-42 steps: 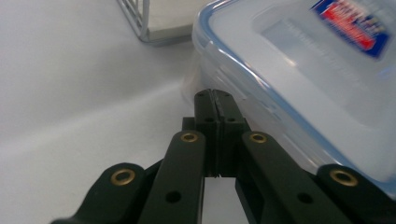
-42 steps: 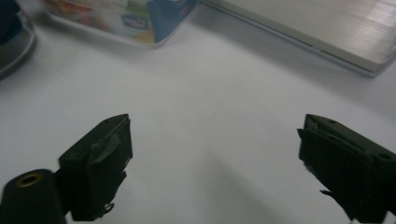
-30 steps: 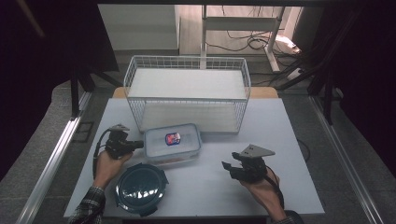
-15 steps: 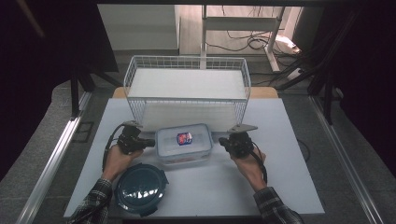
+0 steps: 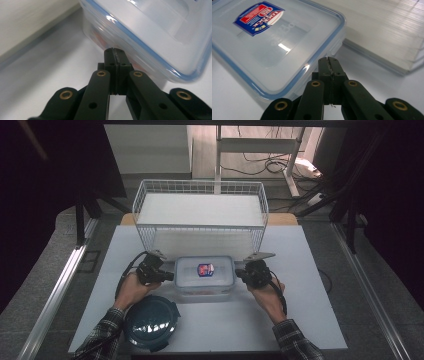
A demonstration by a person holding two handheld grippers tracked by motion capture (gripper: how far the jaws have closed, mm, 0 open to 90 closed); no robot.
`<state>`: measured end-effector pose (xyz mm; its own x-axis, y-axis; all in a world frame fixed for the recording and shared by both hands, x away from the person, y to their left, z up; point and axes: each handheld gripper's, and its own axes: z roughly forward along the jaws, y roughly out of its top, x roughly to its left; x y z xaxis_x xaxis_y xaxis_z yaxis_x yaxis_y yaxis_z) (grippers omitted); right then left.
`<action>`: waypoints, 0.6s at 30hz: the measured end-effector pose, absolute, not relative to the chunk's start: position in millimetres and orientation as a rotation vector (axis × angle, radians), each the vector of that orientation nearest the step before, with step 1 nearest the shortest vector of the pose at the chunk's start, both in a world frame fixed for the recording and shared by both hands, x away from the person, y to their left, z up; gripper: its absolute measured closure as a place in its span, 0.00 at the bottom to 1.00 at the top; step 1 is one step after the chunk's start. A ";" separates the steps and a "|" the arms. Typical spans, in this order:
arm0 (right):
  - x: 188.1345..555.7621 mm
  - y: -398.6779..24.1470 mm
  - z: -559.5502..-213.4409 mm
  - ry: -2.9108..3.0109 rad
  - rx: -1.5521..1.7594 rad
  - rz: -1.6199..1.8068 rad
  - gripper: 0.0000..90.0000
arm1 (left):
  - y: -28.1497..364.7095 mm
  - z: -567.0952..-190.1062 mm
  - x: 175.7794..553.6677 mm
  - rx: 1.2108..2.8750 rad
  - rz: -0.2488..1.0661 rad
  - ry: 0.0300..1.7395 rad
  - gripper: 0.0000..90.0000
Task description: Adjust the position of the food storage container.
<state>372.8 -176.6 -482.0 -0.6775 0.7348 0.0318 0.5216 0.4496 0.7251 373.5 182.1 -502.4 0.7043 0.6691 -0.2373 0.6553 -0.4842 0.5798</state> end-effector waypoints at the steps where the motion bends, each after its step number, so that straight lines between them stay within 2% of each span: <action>1: 371.2 -178.4 -481.3 2.422 1.079 1.056 0.99 | 182.1 -502.4 373.5 2.251 0.027 1.004 1.00; 5: 364.7 -185.0 -480.2 2.413 1.088 1.096 0.99 | 192.8 -490.2 367.8 2.173 0.075 1.032 1.00; 6: 360.4 -188.5 -479.0 2.405 1.070 1.086 0.99 | 205.8 -475.9 356.6 2.096 0.111 1.060 1.00; 7: 360.4 -188.5 -479.0 2.405 1.070 1.086 0.99 | 205.8 -475.9 356.6 2.096 0.111 1.060 1.00; 10: 354.0 -197.7 -475.9 2.395 1.071 1.112 0.95 | 215.5 -456.0 325.4 1.992 0.109 1.060 0.98; 13: 345.0 -203.6 -474.5 2.385 1.077 1.149 0.85 | 211.0 -446.8 279.6 1.974 0.147 1.021 0.99; 18: 324.3 -207.6 -471.1 2.326 1.025 1.189 0.58 | 187.2 -459.5 210.3 1.954 0.167 0.962 1.00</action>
